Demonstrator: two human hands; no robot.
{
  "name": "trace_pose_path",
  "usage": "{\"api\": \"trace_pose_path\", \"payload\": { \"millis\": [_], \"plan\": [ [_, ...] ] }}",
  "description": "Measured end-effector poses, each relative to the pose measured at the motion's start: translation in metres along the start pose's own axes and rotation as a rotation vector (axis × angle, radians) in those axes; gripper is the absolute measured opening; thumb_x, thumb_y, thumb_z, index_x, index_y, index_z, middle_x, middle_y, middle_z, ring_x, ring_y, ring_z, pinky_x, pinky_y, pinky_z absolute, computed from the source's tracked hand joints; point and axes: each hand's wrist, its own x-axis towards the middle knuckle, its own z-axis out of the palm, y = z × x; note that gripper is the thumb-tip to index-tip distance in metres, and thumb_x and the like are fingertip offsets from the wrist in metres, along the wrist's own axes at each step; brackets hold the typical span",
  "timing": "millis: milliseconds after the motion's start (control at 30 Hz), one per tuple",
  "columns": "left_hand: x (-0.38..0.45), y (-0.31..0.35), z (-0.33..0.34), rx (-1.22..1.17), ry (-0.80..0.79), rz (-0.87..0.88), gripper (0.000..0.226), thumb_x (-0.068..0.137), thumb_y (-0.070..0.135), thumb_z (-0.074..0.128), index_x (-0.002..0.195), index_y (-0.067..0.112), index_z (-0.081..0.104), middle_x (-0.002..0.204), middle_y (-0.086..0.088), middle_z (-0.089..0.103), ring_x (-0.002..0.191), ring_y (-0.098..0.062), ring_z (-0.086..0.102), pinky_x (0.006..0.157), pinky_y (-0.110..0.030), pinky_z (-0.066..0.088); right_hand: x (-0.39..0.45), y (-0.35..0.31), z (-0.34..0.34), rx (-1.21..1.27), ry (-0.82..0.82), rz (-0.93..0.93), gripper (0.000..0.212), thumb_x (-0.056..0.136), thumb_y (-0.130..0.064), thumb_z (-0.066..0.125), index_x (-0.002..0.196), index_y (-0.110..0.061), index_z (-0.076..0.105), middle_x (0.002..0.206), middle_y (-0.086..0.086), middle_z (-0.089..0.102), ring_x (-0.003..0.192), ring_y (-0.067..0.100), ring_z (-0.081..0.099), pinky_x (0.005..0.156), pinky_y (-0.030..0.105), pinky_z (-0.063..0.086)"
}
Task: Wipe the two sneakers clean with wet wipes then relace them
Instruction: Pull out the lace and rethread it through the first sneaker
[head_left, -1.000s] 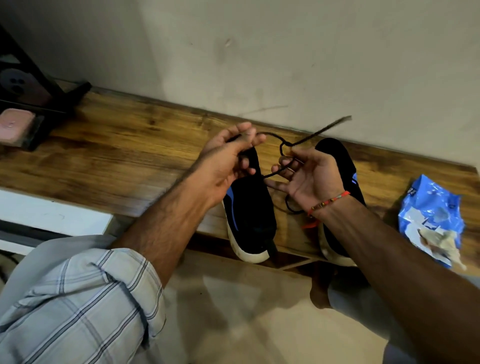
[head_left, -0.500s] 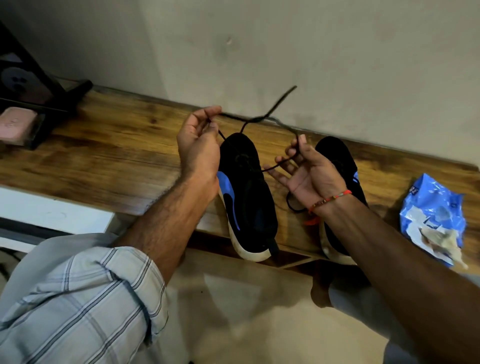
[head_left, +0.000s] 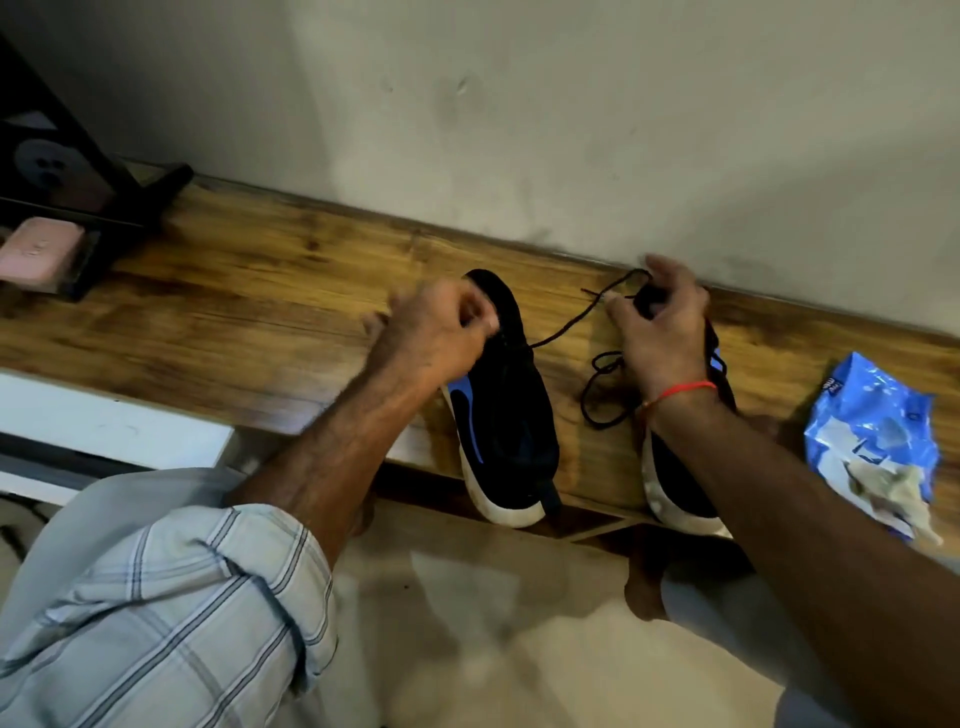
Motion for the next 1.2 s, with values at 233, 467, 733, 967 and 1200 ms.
{"api": "trace_pose_path", "payload": {
  "millis": [233, 467, 733, 967, 1200],
  "plan": [
    [-0.004, -0.003, 0.007, 0.012, -0.2, 0.147, 0.014, 0.09, 0.037, 0.075, 0.093, 0.024, 0.071, 0.09, 0.008, 0.069, 0.086, -0.005, 0.063, 0.065, -0.018, 0.049, -0.028, -0.018, 0.011, -0.385, -0.675, -0.526, 0.027, 0.093, -0.039, 0.064, 0.112, -0.022, 0.072, 0.108, -0.005, 0.068, 0.103, 0.011, 0.06, 0.09, 0.033, 0.049],
    [-0.003, -0.005, 0.007, 0.072, -0.281, 0.256, 0.015, 0.083, 0.029, 0.082, 0.093, 0.032, 0.071, 0.094, 0.009, 0.069, 0.086, -0.005, 0.063, 0.065, -0.016, 0.049, -0.02, -0.022, -0.004, -0.477, -0.701, -0.602, 0.017, 0.085, -0.038, 0.074, 0.094, -0.024, 0.073, 0.092, -0.008, 0.068, 0.09, 0.011, 0.063, 0.08, 0.038, 0.054],
    [0.0, -0.006, 0.019, -0.027, -0.134, 0.069, 0.007, 0.094, 0.023, 0.068, 0.091, 0.017, 0.065, 0.09, -0.001, 0.067, 0.075, -0.016, 0.07, 0.065, -0.039, 0.063, -0.018, -0.025, -0.012, -0.4, -0.715, -0.303, 0.008, 0.091, -0.029, 0.069, 0.087, -0.021, 0.069, 0.085, -0.008, 0.072, 0.083, 0.007, 0.067, 0.08, 0.035, 0.057],
    [-0.003, 0.001, 0.022, -0.239, -0.174, 0.011, 0.016, 0.094, 0.015, 0.061, 0.102, 0.028, 0.068, 0.085, 0.007, 0.066, 0.081, -0.012, 0.064, 0.068, -0.029, 0.053, -0.024, -0.022, -0.002, -0.075, -0.711, -0.2, 0.019, 0.087, 0.001, 0.063, 0.095, -0.016, 0.062, 0.088, 0.002, 0.065, 0.077, 0.014, 0.061, 0.07, 0.028, 0.053],
    [-0.001, 0.009, 0.006, -0.87, -0.324, -0.193, 0.021, 0.092, 0.021, 0.055, 0.098, 0.023, 0.075, 0.073, 0.008, 0.058, 0.073, -0.01, 0.051, 0.065, -0.032, 0.033, -0.023, -0.037, -0.001, 0.91, -0.639, 0.489, 0.019, 0.076, 0.0, 0.062, 0.092, -0.01, 0.057, 0.066, 0.005, 0.048, 0.065, 0.023, 0.054, 0.082, 0.043, 0.054]
  ]
}}
